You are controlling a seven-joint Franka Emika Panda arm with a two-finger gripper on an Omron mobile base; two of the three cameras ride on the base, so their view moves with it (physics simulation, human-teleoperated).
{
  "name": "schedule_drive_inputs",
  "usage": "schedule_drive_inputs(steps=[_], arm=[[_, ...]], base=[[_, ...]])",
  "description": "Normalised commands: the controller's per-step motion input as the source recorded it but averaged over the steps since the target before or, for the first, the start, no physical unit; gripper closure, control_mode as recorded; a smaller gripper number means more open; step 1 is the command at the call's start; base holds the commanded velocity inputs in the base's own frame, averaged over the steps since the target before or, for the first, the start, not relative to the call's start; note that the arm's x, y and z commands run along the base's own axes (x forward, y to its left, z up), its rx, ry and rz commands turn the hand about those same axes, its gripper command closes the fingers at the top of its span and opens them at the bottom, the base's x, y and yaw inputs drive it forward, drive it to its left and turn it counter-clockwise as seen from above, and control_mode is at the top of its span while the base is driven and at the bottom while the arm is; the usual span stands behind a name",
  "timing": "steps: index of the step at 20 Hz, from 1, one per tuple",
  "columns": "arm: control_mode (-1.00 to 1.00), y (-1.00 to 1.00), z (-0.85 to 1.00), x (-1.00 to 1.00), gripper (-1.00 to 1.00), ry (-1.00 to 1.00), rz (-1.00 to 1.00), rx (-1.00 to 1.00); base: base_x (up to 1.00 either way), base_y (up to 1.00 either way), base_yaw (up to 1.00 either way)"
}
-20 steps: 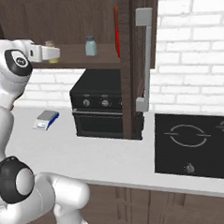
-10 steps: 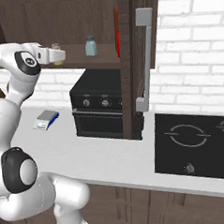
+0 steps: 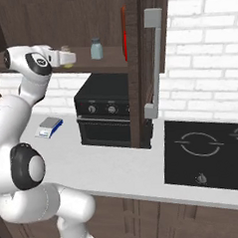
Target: Put the shaker and condiment bottle from the counter next to their counterparts in the cabinet.
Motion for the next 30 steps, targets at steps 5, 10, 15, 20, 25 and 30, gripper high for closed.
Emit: schedule_drive_inputs(steps=[5,10,15,20,25,30], arm=[[-1.00,-0.05,-0.20,0.36,1.00,0.00,0.00,0.00],[-1.00,-0.05,-0.19,0.37,1.00,0.00,0.00,0.00],[-1.00,-0.11,-0.27,0.26,1.00,-0.01,0.00,0.00],[-1.00,-0.20,-0.25,0.24,1.00,-0.05,0.00,0.00],[-1.00,-0.20,-0.24,0.31,1.00,-0.07,-0.01,0.00],[-1.00,-0.18,-0.23,0.36,1.00,-0.06,-0.03,0.00]], base=[[0.00,0.00,0.00],[0.00,0.00,0.00],[0.00,0.00,0.00],[0.00,0.00,0.00],[0.00,0.00,0.00],[0.00,0.00,0.00]])
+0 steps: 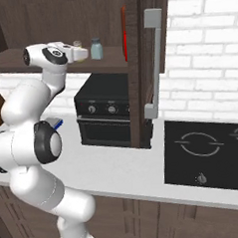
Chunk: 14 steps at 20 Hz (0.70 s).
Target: Put the shaker and condiment bottle from the counter next to their counterparts in the cabinet.
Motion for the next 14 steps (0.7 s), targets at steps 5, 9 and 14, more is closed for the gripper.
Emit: schedule_drive_inputs(steps=[5,9,14], arm=[[-1.00,-0.15,-0.30,0.30,1.00,-0.04,-0.02,0.00],[-1.00,-0.06,-0.23,0.12,-1.00,0.00,-0.01,0.00],[-1.00,0.07,-0.02,-0.13,-1.00,-0.08,0.00,0.00]], base=[[0.00,0.00,0.00],[0.00,0.00,0.00],[0.00,0.00,0.00]])
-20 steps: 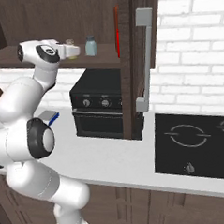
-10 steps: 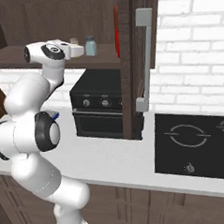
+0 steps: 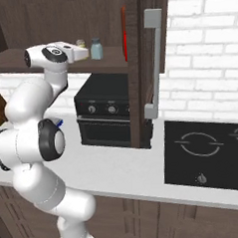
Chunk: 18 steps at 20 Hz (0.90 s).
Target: Put the shaker and condiment bottle from the counter next to their counterparts in the cabinet.
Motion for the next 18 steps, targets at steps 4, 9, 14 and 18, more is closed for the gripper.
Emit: schedule_drive_inputs(steps=[4,9,14,18], arm=[[-1.00,0.21,0.05,-0.40,-1.00,-0.13,0.00,0.00],[-1.00,0.20,0.03,-0.57,-1.00,-0.10,0.01,0.00],[-1.00,0.13,0.08,-0.66,-1.00,-0.04,0.00,0.01],[-1.00,0.22,0.12,-0.62,-1.00,0.00,0.02,0.08]], base=[[0.00,0.00,0.00],[0.00,0.00,0.00],[0.00,0.00,0.00],[0.00,0.00,0.00]])
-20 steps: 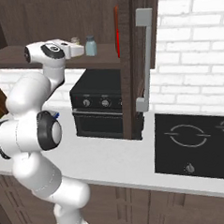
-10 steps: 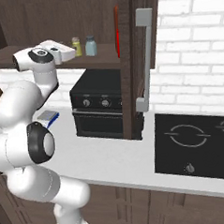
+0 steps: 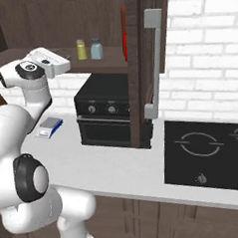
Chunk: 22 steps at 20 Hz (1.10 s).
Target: Put the shaker and condiment bottle from the counter next to their counterparts in the cabinet.
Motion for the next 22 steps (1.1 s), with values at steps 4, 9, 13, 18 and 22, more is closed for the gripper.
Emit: schedule_drive_inputs(steps=[4,9,13,18,22], arm=[[-1.00,0.26,0.09,-0.56,-1.00,0.02,0.05,0.11],[-1.00,0.17,0.01,-0.61,-1.00,0.00,0.07,0.09],[-1.00,0.00,0.00,-0.79,-1.00,0.00,0.08,0.04],[-1.00,0.00,0.00,-0.84,-1.00,0.00,0.09,0.07],[-1.00,0.00,0.00,-0.94,-1.00,0.00,0.09,0.08]], base=[[0.00,0.00,0.00],[0.00,0.00,0.00],[0.00,0.00,0.00],[0.00,0.00,0.00],[0.00,0.00,0.00]])
